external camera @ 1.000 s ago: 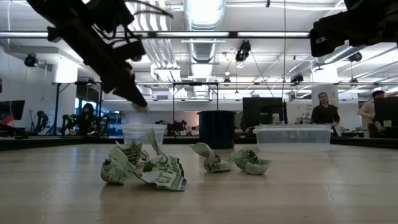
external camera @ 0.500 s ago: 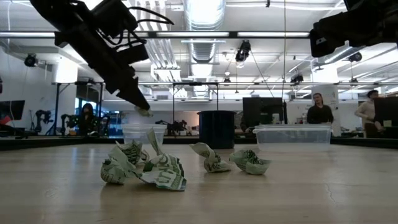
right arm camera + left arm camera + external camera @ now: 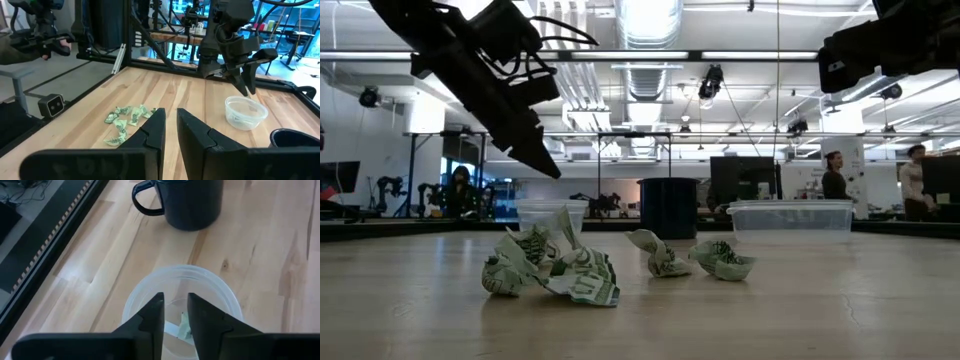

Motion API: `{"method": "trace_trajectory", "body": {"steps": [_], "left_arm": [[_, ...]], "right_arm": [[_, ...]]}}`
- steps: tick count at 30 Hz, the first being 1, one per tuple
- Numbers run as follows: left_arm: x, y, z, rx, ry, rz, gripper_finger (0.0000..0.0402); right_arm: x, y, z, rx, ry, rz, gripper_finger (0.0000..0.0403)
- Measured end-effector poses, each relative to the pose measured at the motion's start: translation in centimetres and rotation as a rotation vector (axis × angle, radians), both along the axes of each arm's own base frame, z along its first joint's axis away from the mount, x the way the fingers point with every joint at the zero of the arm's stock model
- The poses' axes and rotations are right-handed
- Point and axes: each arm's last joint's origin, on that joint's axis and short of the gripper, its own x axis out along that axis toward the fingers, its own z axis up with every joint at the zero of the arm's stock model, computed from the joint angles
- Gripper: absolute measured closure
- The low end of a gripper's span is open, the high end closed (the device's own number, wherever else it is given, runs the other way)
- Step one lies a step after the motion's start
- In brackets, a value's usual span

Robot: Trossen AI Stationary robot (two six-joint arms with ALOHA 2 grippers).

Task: Pick and place items into bin
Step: Put the stevia packet into the right transparent bin

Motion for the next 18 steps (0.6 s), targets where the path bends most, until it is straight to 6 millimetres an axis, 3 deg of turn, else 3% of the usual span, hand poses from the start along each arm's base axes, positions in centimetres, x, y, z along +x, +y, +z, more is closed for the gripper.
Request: {"method": "trace_trajectory", "body": {"steps": [8,18], "left_arm": [[0.2,-0.9,0.2,0.003,-0.009,-0.038,0.033],[0.2,-5.7,0.4,-0.013,-0.033,-0.214,0.0331]], "right_arm": [[0.1,0.5,-0.2,-0.003,0.007,0.039,0.0365],[2.5,3.7,-0.4,-0.047,0.006,0.118,0.0365]]}}
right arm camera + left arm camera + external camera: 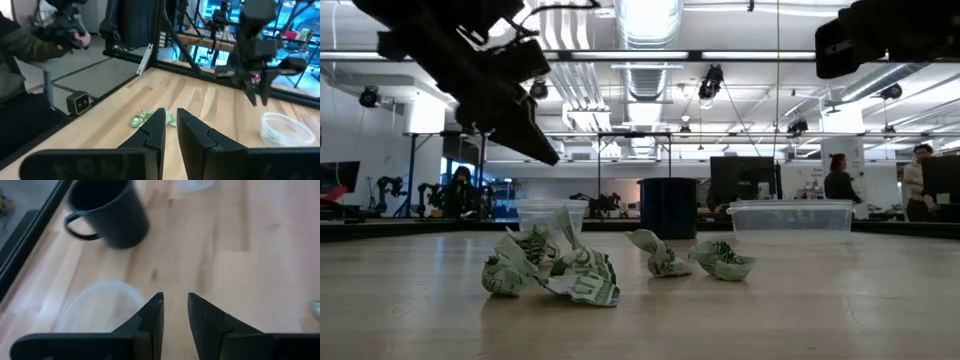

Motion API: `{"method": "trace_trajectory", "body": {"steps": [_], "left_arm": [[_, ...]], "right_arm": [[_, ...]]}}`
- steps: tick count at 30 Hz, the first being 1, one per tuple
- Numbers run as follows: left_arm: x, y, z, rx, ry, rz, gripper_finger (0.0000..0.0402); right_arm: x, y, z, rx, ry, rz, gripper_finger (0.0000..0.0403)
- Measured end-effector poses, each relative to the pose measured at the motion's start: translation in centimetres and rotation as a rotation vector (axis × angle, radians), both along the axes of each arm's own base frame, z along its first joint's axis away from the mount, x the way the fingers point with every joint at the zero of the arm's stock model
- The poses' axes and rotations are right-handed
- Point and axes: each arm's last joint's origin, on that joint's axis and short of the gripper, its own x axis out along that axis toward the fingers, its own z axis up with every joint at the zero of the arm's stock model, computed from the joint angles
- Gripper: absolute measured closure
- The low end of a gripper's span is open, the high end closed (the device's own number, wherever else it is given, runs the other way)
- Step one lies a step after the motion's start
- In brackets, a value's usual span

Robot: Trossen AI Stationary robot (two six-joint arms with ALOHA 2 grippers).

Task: Pick and place items into bin
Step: Put the stevia packet into the right transparent bin

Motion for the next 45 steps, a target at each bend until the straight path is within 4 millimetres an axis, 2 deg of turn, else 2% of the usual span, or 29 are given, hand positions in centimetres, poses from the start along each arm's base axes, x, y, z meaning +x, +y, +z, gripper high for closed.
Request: {"method": "trace_trajectory", "body": {"steps": [6,14,19,24,31,37,45], "left_arm": [[-0.4,-2.2,0.2,0.094,-0.017,-0.038,0.0331],[-0.7,-2.3,1.0,0.104,-0.048,-0.047,0.0331],[-0.8,-2.5,0.9,0.105,-0.04,-0.059,0.0331],[-0.9,-2.6,0.9,0.098,-0.042,-0.058,0.0331],[-0.9,-2.6,0.9,0.092,-0.045,-0.055,0.0331],[-0.9,-2.9,0.9,0.082,-0.051,-0.057,0.0331],[-1.0,-3.1,0.9,0.07,-0.056,-0.06,0.0331]], "right_arm": [[3.6,3.2,-1.3,-0.089,0.127,-0.108,0.0364],[10.7,7.5,-3.5,-0.183,0.414,-0.129,0.0364],[13.7,9.3,-3.7,-0.247,0.536,-0.126,0.0364],[15.1,10.5,-3.4,-0.243,0.636,-0.134,0.0357],[17.0,12.2,-4.8,-0.24,0.7,-0.122,0.0301],[18.1,12.5,-5.4,-0.255,0.723,-0.152,0.0273],[18.0,11.9,-6.1,-0.217,0.767,-0.216,0.0268]]}}
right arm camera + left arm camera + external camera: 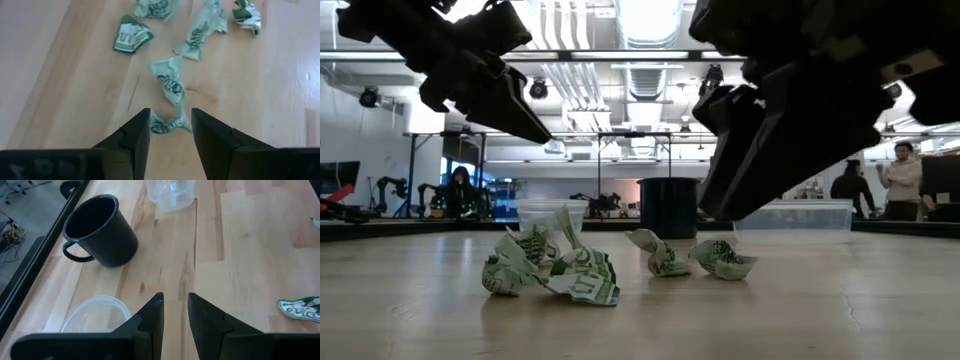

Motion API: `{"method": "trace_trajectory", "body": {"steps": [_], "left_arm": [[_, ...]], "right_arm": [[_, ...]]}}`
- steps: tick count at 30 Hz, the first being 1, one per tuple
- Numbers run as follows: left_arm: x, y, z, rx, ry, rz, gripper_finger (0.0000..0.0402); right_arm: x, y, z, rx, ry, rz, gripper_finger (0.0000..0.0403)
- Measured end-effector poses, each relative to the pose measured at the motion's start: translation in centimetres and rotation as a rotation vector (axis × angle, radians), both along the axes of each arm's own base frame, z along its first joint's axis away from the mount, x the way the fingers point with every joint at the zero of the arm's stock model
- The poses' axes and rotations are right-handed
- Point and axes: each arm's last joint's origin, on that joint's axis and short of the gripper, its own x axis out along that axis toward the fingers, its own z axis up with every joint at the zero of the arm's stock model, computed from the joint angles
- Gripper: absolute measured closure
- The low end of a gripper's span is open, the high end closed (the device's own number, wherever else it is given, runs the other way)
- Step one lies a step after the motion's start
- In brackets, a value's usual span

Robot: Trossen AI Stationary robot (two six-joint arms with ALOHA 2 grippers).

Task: Pick and place items into bin
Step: Put the stevia packet into the right transparent bin

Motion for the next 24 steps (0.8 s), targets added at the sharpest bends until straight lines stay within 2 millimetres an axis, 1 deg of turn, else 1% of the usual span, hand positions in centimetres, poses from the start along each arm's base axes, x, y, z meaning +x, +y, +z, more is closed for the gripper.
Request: {"method": "trace_trajectory", "body": {"steps": [6,9,15,19,24], "left_arm": [[0.1,0.0,0.1,-0.003,-0.01,0.0,0.0331],[0.1,-0.1,0.1,-0.003,-0.011,-0.001,0.0331],[0.1,-0.1,0.1,-0.004,-0.015,-0.002,0.0331],[0.1,-0.1,0.1,-0.004,-0.015,-0.002,0.0331],[0.1,-0.1,0.1,-0.004,-0.014,-0.001,0.0331]], "right_arm": [[0.3,-0.5,-1.9,-0.007,0.046,-0.022,0.0268],[0.9,-0.2,-1.8,-0.001,0.022,-0.011,0.0268],[0.9,-0.2,-2.0,-0.007,0.031,-0.007,0.0271],[0.8,-0.3,-2.1,-0.008,0.036,-0.006,0.0293],[0.7,-0.3,-2.1,-0.012,0.037,-0.001,0.0336]]}}
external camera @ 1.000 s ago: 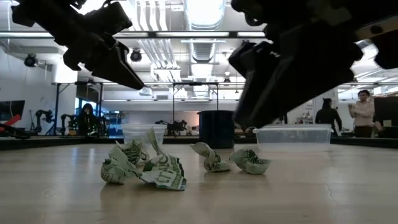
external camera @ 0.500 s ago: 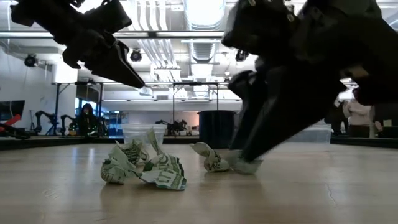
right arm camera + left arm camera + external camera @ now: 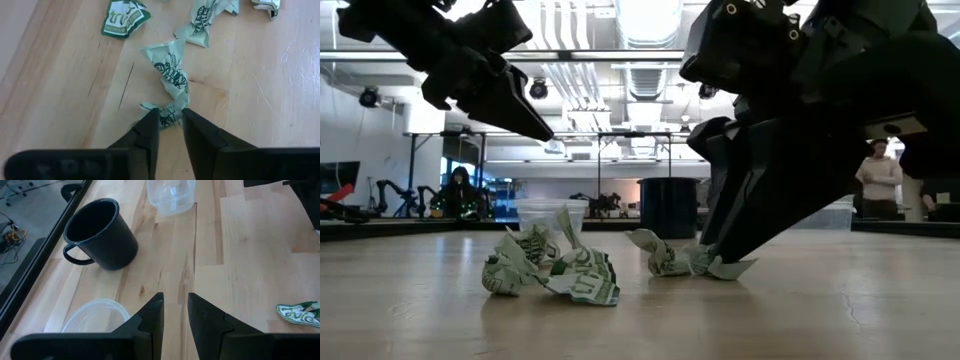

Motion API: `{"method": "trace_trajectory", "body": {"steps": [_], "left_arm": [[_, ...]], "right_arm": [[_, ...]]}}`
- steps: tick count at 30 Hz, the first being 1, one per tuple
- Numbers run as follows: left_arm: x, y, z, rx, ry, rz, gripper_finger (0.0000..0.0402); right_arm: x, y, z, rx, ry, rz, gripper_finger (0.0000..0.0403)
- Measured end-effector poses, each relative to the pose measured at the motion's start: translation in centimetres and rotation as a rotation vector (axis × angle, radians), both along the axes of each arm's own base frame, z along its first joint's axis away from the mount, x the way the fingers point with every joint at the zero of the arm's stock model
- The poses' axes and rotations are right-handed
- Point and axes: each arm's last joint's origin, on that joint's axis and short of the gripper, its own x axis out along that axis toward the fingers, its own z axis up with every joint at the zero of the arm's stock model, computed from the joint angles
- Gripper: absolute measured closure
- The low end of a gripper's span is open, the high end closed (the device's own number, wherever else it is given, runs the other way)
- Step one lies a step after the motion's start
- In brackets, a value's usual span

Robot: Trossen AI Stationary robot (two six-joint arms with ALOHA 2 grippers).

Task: Pick and place items into bin
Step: Put the stevia packet into the right transparent bin

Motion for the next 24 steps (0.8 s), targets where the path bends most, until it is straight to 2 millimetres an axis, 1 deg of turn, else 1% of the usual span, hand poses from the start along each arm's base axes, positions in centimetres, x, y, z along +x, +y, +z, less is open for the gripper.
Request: {"method": "trace_trajectory", "body": {"steps": [6,11,15,19,24], "left_arm": [[0.0,0.0,0.0,0.0,-0.001,0.0,0.0331],[0.0,0.0,0.0,0.0,-0.001,0.0,0.0331],[0.0,0.0,0.0,0.0,-0.002,0.0,0.0331],[0.0,0.0,0.0,-0.001,-0.002,0.0,0.0331],[0.0,0.0,0.0,-0.001,-0.002,0.0,0.0331]], "right_arm": [[0.0,0.0,0.0,-0.012,0.0,0.01,0.0385],[-0.4,-0.3,0.8,-0.054,-0.001,-0.014,0.0394],[-1.2,-0.9,2.6,-0.117,-0.011,-0.056,0.0394],[-2.5,-1.7,4.7,-0.181,-0.007,-0.112,0.0394],[-5.1,-3.6,7.1,-0.29,-0.002,-0.226,0.0394]]}}
